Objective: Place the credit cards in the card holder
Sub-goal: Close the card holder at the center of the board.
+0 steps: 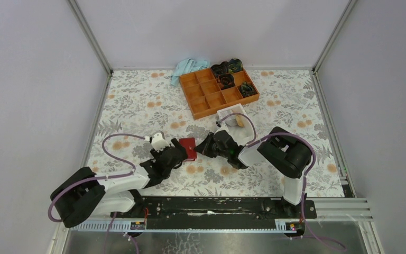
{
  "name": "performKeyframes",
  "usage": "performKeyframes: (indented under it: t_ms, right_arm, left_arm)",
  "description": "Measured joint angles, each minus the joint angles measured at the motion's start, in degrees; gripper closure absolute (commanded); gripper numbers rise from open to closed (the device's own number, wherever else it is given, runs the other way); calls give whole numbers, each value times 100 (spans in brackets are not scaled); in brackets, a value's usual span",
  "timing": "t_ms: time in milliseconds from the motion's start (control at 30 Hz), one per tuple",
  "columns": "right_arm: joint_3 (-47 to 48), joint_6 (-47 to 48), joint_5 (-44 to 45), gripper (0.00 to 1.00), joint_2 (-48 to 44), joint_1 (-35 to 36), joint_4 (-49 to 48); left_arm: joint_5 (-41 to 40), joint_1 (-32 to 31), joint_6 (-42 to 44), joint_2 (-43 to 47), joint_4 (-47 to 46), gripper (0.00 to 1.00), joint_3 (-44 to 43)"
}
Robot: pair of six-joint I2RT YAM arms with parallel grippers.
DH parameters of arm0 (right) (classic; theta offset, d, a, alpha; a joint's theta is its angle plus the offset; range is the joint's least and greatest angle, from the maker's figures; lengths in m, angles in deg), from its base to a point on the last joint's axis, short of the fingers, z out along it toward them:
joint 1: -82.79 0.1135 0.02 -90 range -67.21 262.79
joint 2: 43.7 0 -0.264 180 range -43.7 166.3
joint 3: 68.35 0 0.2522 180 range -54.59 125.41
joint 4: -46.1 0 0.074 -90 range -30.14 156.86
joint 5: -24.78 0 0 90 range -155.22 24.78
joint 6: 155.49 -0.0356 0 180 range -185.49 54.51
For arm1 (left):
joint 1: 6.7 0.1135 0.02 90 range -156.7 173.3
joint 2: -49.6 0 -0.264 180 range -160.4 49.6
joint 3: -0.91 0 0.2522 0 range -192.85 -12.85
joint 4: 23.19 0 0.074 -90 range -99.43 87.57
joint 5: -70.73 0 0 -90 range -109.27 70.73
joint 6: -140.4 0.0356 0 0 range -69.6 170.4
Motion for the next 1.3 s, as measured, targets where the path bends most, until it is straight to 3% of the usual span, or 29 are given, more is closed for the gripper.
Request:
performKeyframes:
  t_ms: [333,800,1300]
  right_arm:
    - [4,70,-44,96,-116,0,225]
    - [-83,-31,-302,96,-129,-52,164]
    - [-278,-26,-442,97,-216,-85,33]
  left_arm:
    - [195,254,-33,160,-1563,29,778]
    - [1075,328,-15,-732,-3967,36,1338]
    - [1556,354,133,-175,-4299,43,1622]
